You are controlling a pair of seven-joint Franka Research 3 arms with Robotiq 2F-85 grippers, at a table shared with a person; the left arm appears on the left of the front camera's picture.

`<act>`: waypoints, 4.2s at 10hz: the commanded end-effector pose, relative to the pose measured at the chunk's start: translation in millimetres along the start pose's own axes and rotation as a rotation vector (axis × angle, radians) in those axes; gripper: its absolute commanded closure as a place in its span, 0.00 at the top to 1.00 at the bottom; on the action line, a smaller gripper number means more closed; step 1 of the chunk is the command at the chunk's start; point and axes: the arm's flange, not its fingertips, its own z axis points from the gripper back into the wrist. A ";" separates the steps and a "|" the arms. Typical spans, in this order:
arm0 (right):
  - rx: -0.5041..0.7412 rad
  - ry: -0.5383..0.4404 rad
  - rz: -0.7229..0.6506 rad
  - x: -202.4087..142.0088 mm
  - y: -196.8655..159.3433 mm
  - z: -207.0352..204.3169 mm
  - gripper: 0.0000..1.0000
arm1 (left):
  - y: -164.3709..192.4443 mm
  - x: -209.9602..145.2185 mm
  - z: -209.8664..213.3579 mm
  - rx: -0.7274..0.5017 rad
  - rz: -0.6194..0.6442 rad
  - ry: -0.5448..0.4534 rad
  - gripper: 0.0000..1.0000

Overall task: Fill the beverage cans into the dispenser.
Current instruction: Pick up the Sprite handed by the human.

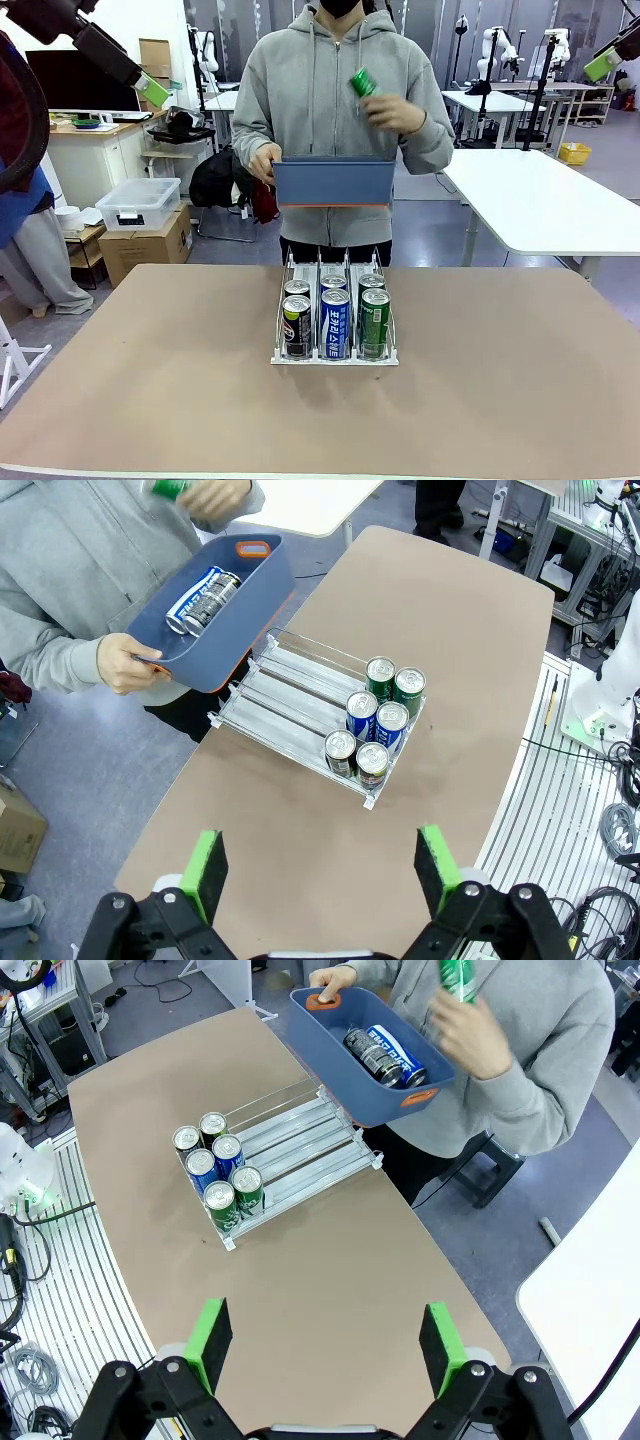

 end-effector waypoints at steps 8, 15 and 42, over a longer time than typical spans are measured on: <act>0.000 0.001 -0.002 -1.1 -0.1 -0.5 1.00 | -0.4 -1.8 -0.5 -0.009 0.002 0.002 1.00; 0.000 0.001 -0.002 -1.1 -0.1 -0.5 1.00 | -0.4 -1.8 -0.5 -0.009 0.002 0.002 1.00; 0.004 -0.024 -0.055 30.3 -26.4 -85.1 1.00 | -0.4 -1.8 -0.5 -0.009 0.002 0.002 1.00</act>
